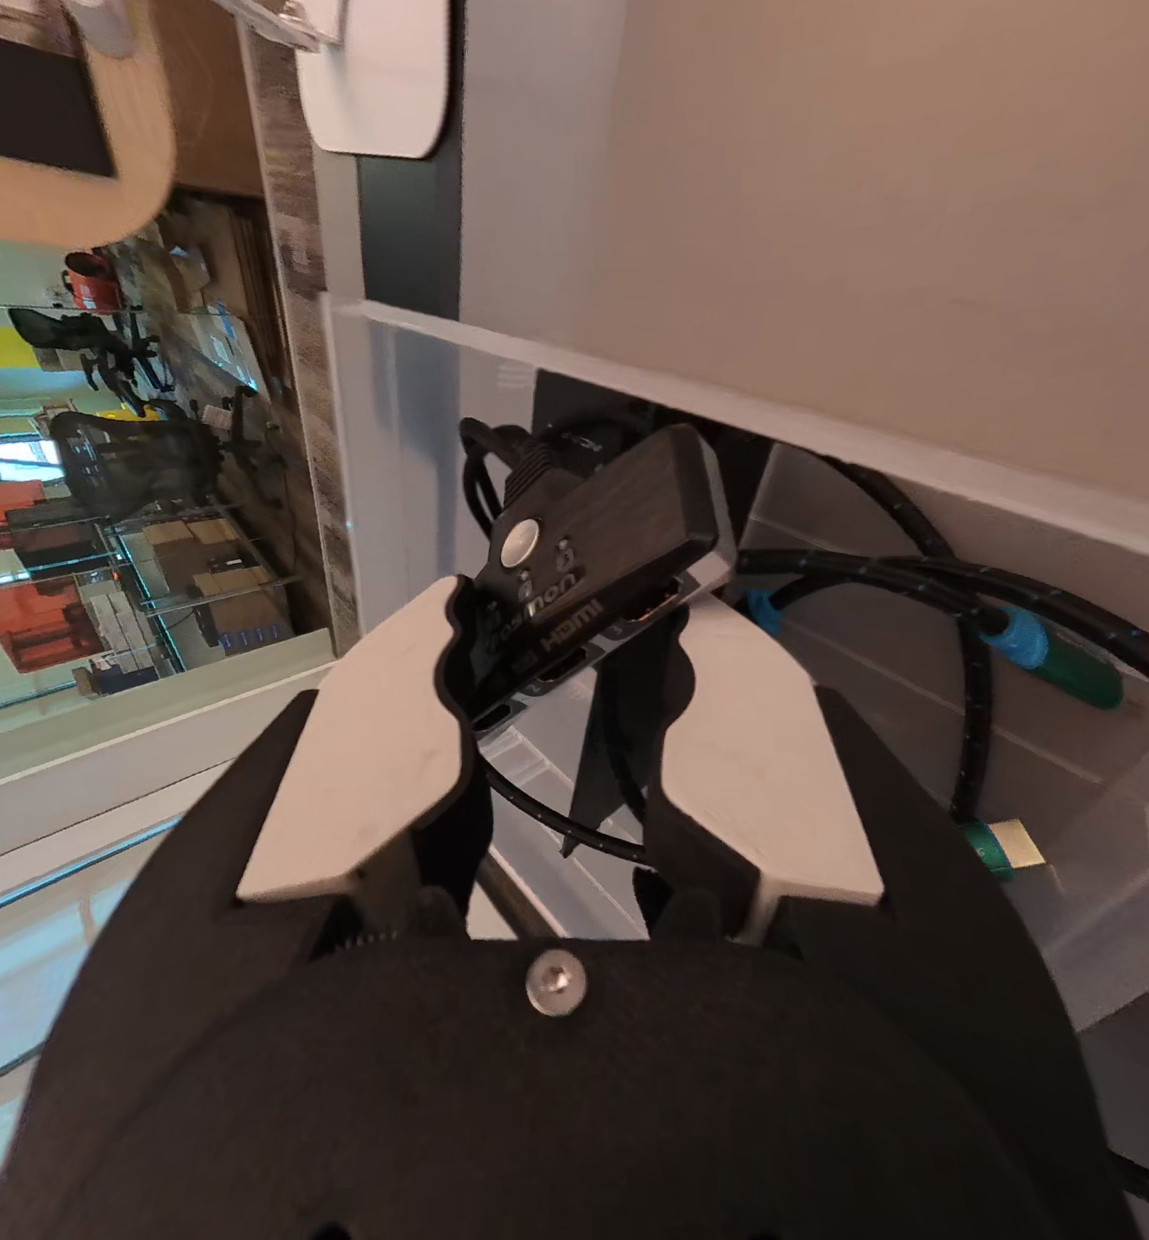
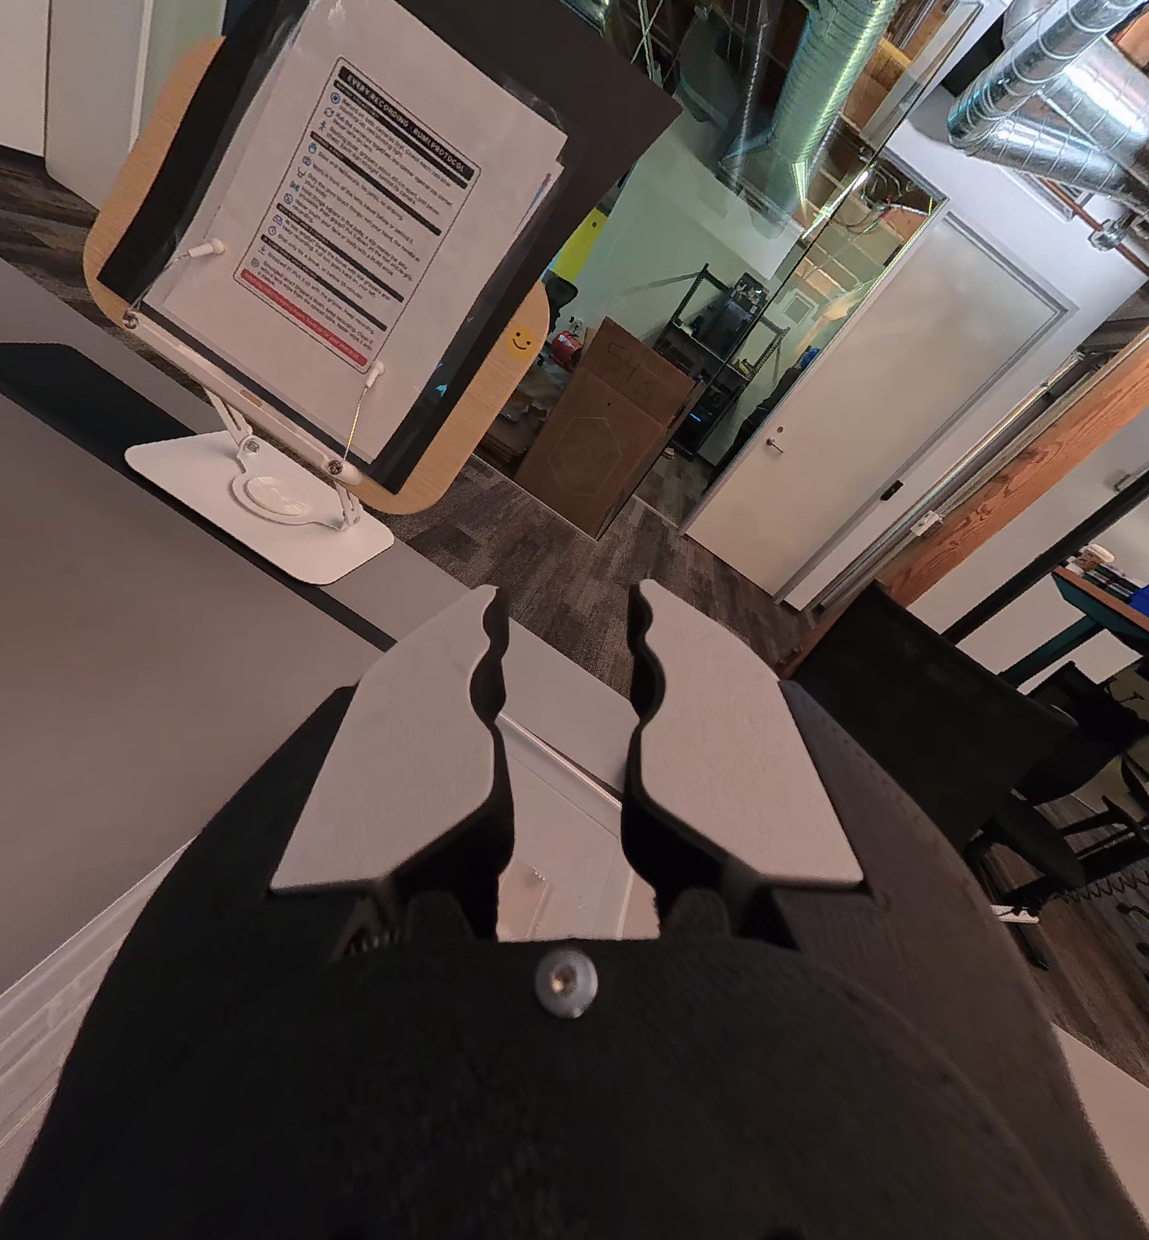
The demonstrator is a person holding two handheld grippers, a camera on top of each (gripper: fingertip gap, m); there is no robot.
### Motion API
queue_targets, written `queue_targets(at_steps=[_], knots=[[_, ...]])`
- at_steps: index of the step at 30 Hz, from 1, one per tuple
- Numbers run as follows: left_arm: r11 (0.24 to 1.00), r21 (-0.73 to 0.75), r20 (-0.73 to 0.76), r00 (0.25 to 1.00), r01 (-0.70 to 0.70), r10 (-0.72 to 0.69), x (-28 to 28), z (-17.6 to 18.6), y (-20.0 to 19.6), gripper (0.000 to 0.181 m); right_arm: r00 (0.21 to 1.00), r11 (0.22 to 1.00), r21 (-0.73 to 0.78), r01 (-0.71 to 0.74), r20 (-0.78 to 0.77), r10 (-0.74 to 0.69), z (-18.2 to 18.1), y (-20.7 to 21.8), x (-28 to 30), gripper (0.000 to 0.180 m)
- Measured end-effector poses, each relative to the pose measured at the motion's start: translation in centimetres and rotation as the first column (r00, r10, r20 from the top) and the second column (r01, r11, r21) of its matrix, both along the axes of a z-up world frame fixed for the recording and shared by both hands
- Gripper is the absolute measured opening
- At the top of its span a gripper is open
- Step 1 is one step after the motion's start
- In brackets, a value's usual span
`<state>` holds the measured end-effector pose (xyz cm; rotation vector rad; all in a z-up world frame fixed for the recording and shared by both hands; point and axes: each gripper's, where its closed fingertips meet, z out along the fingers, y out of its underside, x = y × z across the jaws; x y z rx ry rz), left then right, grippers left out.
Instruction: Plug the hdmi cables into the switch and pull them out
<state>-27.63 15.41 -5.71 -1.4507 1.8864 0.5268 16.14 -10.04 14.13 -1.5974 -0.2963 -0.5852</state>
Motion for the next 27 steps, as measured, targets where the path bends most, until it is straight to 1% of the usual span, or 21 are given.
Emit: queue_targets(at_steps=[4,6,9,11,15,18,20,23,25,27], knots=[[0.999,-0.031,0.153,0.987,-0.038,0.042,0.1,2.2,0.2,0.046,1.000,1.000,-0.008,0.003,0.002,-0.003,-0.2,0.1,0.1,0.034],[0.998,-0.022,0.230,0.971,-0.067,0.070,0.2,3.4,0.9,0.044,1.000,1.000,-0.012,0.001,0.002,-0.001,-0.2,0.1,0.1,0.034],[0.995,-0.052,0.315,0.944,-0.082,0.095,0.9,3.7,1.9,0.042,1.000,1.000,-0.022,-0.002,0.006,0.002,-0.4,0.3,-0.1,0.034],[0.993,-0.057,0.313,0.943,-0.099,0.112,1.1,3.2,2.5,0.041,1.000,0.999,-0.034,-0.007,0.013,0.008,-0.6,0.5,-0.3,0.034],[0.996,0.011,0.298,0.951,-0.090,0.083,2.4,2.3,3.5,0.041,0.999,0.998,-0.066,-0.013,0.034,0.015,-1.1,1.0,-0.7,0.034],[0.989,0.078,0.244,0.964,-0.129,0.107,2.6,1.4,4.8,0.044,0.999,0.996,-0.085,-0.017,0.042,0.020,-1.4,1.5,-0.9,0.034],[0.979,0.117,0.193,0.970,-0.169,0.145,2.1,0.8,5.7,0.038,0.999,0.995,-0.094,-0.022,0.047,0.027,-1.6,1.7,-1.1,0.034],[0.976,0.136,0.190,0.972,-0.168,0.141,1.8,1.3,5.7,0.036,0.998,0.993,-0.117,-0.032,0.053,0.039,-2.1,2.0,-1.3,0.034],[0.972,0.121,0.193,0.965,-0.204,0.178,1.1,2.0,5.7,0.034,0.999,0.989,-0.147,0.017,0.039,-0.011,-2.6,1.9,-0.2,0.033],[0.962,0.136,0.205,0.957,-0.237,0.206,0.1,3.3,5.7,0.033,0.998,0.973,-0.222,0.057,-0.019,-0.063,-4.2,1.2,1.5,0.031]])
